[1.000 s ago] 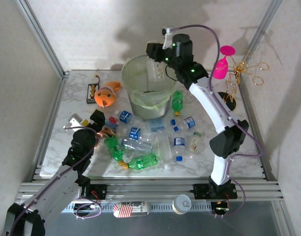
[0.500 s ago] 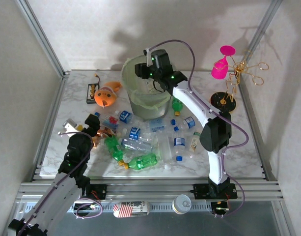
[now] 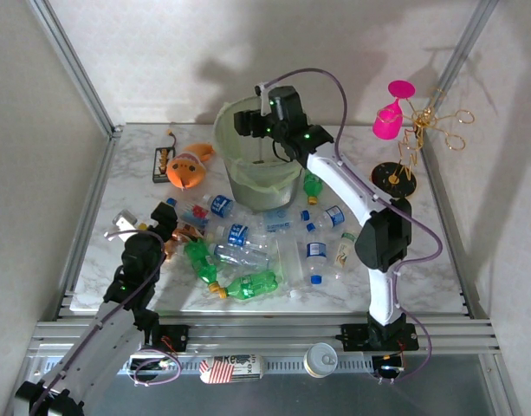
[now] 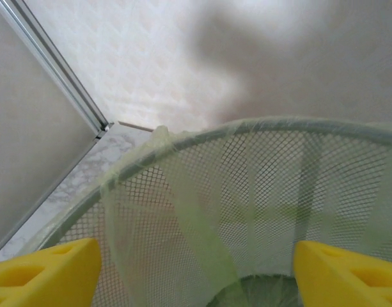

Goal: Put the plastic bottles in the bin

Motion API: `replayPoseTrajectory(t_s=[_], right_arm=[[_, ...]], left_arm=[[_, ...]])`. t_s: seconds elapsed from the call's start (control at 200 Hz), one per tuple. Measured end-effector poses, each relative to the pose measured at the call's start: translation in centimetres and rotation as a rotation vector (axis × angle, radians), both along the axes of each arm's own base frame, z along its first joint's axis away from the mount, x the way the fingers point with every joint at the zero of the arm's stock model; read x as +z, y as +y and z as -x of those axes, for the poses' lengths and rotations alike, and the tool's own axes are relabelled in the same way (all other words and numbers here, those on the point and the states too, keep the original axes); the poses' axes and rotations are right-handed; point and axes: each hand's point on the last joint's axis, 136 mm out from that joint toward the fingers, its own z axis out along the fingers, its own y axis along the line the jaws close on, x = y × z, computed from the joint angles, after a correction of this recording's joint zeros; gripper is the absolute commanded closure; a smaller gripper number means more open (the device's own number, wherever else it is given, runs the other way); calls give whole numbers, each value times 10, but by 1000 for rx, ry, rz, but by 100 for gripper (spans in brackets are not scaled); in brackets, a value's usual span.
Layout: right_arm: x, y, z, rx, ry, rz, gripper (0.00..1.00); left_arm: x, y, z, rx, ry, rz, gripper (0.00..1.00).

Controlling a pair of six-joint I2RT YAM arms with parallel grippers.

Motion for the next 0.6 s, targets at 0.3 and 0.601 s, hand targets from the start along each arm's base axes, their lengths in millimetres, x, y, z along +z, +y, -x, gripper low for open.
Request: replayPoseTrajectory(t_s=[0.3,0.601], right_arm=[[78,-65,72,-46,-153,-55,6],[29,-123,121,-143,-139,5,1]], left_arm=[[36,12,-1,69,17,-4,0],[37,14,-4,96,152,8,0]])
